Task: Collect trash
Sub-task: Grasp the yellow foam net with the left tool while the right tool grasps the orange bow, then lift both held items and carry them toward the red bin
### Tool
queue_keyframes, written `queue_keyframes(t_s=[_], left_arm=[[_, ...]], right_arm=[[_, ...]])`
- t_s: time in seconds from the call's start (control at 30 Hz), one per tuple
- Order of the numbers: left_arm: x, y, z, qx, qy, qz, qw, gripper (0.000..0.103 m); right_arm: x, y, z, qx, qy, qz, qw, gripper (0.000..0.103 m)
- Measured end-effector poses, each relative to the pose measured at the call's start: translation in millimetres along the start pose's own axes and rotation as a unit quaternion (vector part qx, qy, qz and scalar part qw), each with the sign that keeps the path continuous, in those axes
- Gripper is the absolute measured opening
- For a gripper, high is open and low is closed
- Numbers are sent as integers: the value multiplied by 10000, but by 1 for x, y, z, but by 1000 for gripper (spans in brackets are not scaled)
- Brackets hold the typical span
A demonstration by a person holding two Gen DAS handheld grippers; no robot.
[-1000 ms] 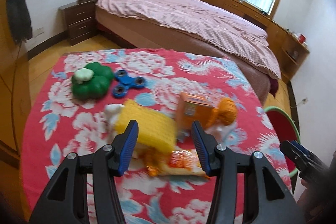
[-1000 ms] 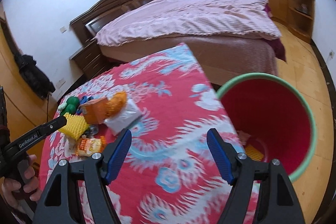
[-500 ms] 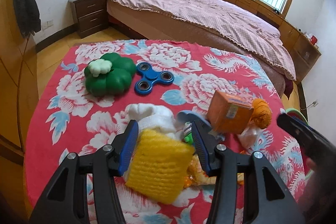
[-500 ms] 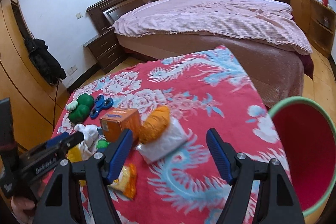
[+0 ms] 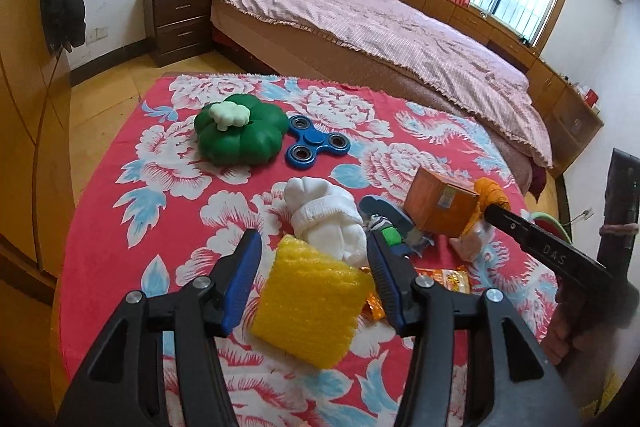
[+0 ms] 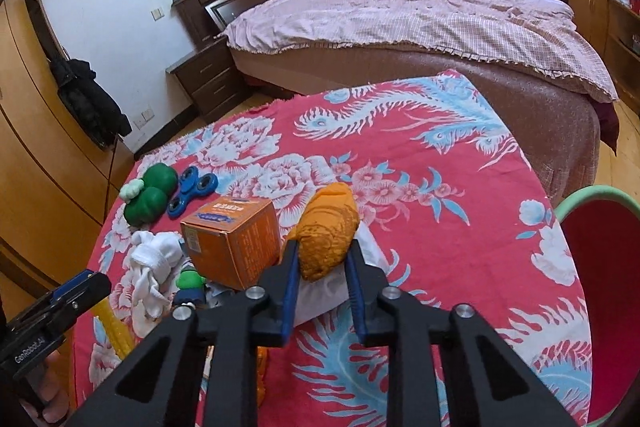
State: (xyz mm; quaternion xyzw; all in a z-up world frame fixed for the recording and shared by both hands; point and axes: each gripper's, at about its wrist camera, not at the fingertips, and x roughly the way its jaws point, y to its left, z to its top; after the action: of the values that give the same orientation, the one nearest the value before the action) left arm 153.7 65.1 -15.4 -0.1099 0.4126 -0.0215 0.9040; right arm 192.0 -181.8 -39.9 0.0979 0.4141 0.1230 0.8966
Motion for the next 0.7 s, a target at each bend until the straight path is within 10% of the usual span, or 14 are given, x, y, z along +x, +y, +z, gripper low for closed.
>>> queue_keyframes(t_s=[0.7], left_arm=[[21,9,-28,-37,498,49,9987,59]], right_arm=[[-88,-18,-43,120,-405,64,9991,23]])
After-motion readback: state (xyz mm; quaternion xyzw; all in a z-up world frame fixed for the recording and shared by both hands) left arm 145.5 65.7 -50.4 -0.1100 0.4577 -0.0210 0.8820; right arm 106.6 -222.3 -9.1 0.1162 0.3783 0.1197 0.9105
